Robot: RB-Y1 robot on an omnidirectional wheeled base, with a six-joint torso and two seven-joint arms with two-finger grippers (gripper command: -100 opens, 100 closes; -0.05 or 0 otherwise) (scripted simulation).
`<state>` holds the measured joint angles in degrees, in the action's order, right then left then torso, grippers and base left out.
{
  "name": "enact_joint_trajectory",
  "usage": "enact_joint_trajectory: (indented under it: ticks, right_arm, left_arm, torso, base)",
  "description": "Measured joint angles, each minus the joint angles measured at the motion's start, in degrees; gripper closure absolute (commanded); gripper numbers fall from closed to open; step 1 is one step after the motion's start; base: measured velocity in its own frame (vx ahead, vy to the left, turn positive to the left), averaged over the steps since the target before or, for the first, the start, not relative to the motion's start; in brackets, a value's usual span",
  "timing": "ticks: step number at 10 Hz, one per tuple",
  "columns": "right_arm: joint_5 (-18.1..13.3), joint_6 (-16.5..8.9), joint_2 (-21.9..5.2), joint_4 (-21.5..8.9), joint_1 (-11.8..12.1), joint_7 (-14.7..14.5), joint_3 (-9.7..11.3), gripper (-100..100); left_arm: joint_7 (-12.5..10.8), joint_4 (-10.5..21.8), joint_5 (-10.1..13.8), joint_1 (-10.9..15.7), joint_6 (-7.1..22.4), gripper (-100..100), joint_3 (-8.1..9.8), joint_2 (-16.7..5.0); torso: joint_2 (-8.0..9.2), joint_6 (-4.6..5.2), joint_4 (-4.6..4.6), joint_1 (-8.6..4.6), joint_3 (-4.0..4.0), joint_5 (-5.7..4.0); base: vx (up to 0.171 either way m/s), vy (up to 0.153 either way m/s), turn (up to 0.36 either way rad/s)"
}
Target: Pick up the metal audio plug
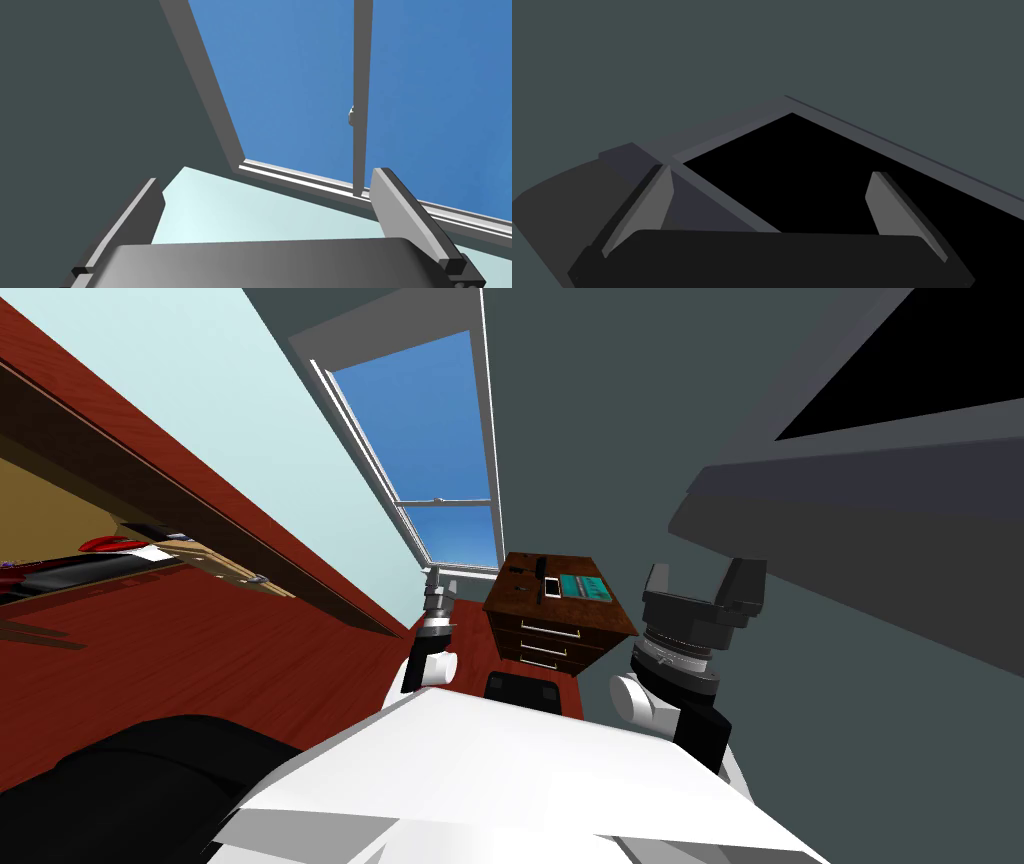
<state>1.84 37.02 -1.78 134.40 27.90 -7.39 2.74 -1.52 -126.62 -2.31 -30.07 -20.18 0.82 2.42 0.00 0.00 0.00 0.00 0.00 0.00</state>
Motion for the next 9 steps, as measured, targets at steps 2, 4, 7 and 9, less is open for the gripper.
enact_joint_trajectory:
  ticks: [2, 4, 7, 9]
  right_arm:
    - [0.0, 0.0, 0.0, 0.0, 0.0, 0.0, 0.0, 0]
    - [0.0, 0.0, 0.0, 0.0, 0.0, 0.0, 0.0, 0]
    - [0.0, 0.0, 0.0, 0.0, 0.0, 0.0, 0.0, 0]
    - [0.0, 0.0, 0.0, 0.0, 0.0, 0.0, 0.0, 0]
  left_arm:
    - [0.0, 0.9, 0.2, 1.5, 1.2, -100, -0.01, -2.4]
    - [0.3, 3.1, 0.3, 4.7, 3.4, -100, -0.29, -4.8]
    - [0.3, 6.1, 1.0, 9.4, 7.6, -100, -0.34, -7.7]
    - [0.5, 8.6, 1.5, 13.1, 11.0, -100, -0.42, -8.9]
  torso:
    - [0.13, 0.01, 0.02, 0.04, 0.07, 0.01]
    - [0.22, 0.01, 0.05, 0.09, 0.12, 0.02]
    - [0.26, 0.0, 0.06, 0.06, 0.15, 0.01]
    - [0.27, 0.01, 0.06, 0.06, 0.15, 0.02]
  base:
    - [-0.053, 0.013, -0.018]
    - [-0.073, 0.02, -0.024]
    - [-0.072, 0.014, -0.02]
    - [-0.078, 0.013, -0.027]
